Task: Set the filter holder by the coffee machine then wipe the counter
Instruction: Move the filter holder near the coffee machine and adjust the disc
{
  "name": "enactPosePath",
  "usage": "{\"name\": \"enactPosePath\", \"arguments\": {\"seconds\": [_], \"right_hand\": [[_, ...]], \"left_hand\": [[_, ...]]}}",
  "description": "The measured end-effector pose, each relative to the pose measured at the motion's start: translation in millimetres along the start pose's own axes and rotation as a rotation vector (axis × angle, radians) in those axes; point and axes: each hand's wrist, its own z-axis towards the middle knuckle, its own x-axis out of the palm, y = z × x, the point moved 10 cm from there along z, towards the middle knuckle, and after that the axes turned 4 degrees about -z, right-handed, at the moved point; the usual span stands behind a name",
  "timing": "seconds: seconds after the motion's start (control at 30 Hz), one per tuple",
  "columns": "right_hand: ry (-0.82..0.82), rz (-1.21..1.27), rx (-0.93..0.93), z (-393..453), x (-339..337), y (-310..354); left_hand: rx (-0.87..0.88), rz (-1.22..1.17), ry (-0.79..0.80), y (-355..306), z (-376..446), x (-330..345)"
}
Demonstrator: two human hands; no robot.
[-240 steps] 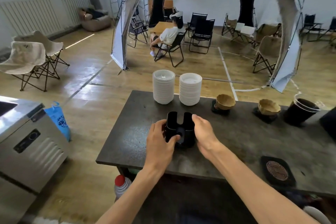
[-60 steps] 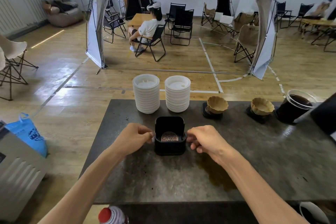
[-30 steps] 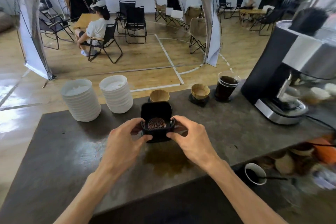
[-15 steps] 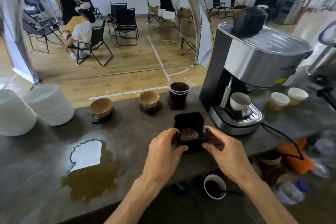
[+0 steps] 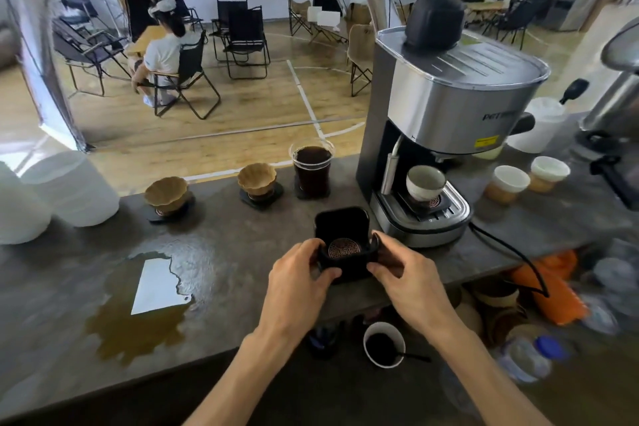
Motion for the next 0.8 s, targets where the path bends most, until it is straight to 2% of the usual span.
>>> {"name": "enactPosePath", "arguments": {"seconds": [0.13, 0.3, 0.5, 0.67, 0.8], "right_hand": [[-0.007, -0.021, 0.003, -1, 1, 1], [-0.04, -0.061, 0.027, -15, -5, 4], [-0.203, -0.062, 0.094, -29, -53, -18], [-0.306, -0.095, 0.045, 3, -107, -22], [-0.29, -0.079, 0.034, 34, -121, -35]], "left_hand": [[-0.011, 0.012, 0.009, -2, -1, -2], [-0.013, 0.068, 0.102, -9, -5, -6], [0.133, -0.007, 0.015, -63, -13, -30], [0.194, -0.051, 0.08, -113, -4, 6], [0.105, -0.042, 0.073, -131, 17, 44]]}}
